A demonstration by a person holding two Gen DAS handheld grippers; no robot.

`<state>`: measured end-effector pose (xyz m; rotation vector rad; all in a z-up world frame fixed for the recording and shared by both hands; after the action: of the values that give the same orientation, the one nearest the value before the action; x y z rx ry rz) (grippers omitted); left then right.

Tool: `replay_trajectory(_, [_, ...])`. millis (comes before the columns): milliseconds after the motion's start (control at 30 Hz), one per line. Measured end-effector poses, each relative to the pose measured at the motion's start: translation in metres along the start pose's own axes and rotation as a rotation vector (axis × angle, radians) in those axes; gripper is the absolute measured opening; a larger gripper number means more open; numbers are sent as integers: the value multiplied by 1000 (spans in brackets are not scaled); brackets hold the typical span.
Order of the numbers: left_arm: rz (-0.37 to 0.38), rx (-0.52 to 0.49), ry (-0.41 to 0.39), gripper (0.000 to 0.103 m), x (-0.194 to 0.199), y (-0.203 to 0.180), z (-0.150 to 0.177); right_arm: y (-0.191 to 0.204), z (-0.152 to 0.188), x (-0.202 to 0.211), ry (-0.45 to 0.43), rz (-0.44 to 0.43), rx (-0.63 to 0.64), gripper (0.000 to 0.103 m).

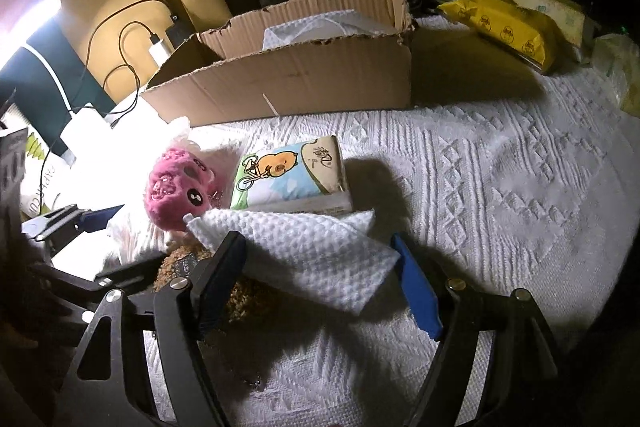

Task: Organize soft objects
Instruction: 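Grasp the cotton swab bag with the left tool while the right tool grasps another paper towel, then lift the swab bag with the left tool while the right tool carries the towel toward the box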

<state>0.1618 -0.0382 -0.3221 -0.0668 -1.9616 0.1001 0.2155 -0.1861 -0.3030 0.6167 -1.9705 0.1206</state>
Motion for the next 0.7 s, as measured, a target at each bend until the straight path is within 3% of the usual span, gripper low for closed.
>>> replay_trajectory(33, [-10,-7,-2,91,0,-1,0,0,0,0,0,1,1,72])
replay_trajectory(100, [-20,-17,2,91,-2,-3,0,1,1,0,6,-16,5,46])
replay_trajectory(267, [-35,-49,-9,89,-3,-8,2,3,4,2,10,-14,23,24])
replay_trajectory(400, [-27,-64,-20,75,0,-11,2,8,7,9,-7,-6,40,18])
replay_trajectory(700, [12,-61,-57,71,22,-3,13,6,3,47,-90,26,34,17])
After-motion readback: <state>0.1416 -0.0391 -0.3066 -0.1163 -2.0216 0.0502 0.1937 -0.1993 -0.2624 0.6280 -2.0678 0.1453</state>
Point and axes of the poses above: each gripper's, at about its wrist camera, not at the fingertips, and x roughly against the way its jaws point, y to its left, z to its underside, the point moved 4 cm from there along -x, roughly the way its jaws point, and after that the axes turned 9 degrees about y, right-handed, at the moved point
